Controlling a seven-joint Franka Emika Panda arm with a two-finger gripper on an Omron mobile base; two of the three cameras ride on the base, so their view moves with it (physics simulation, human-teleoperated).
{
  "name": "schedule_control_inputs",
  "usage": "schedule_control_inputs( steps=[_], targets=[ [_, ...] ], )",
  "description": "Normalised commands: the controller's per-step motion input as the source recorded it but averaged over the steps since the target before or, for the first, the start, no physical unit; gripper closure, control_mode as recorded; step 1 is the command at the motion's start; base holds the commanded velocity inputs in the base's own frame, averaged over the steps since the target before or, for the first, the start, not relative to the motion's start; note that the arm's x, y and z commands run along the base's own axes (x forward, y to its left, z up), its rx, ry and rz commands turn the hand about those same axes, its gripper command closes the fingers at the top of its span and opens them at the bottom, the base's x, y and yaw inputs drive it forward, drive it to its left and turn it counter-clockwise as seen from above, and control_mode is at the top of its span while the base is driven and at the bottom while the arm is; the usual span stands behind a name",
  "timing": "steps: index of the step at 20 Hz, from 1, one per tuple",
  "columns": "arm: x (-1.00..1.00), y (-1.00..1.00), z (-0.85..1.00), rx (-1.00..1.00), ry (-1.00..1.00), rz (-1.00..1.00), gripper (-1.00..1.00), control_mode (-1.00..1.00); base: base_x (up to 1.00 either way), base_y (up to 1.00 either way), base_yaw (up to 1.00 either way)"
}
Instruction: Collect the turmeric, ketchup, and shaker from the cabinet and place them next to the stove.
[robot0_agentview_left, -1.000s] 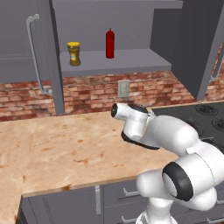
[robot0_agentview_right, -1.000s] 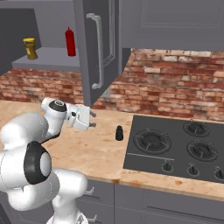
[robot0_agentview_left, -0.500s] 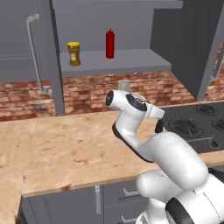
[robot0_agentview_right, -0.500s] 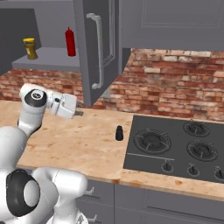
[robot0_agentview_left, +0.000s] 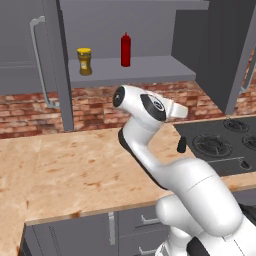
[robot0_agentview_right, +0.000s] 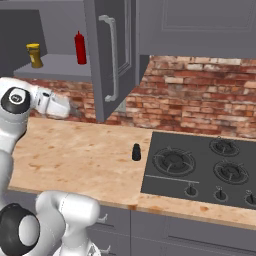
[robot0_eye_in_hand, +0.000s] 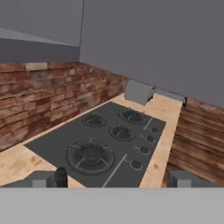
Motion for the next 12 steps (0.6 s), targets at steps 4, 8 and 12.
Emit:
schedule_control_inputs(
  steps=[4, 8, 12],
  targets=[
    [0.0, 0.43, 0.53, 0.0, 0.08, 0.23, -1.0, -1.0, 0.0, 0.0, 0.0],
    [0.0, 0.32, 0.38, 0.0, 0.04, 0.28, -1.0, -1.0, 0.0, 0.0, 0.0],
    [0.0, 0.11, 0.22, 0.02, 0.0, 0.33, -1.0, -1.0, 0.0, 0.0, 0.0]
  ],
)
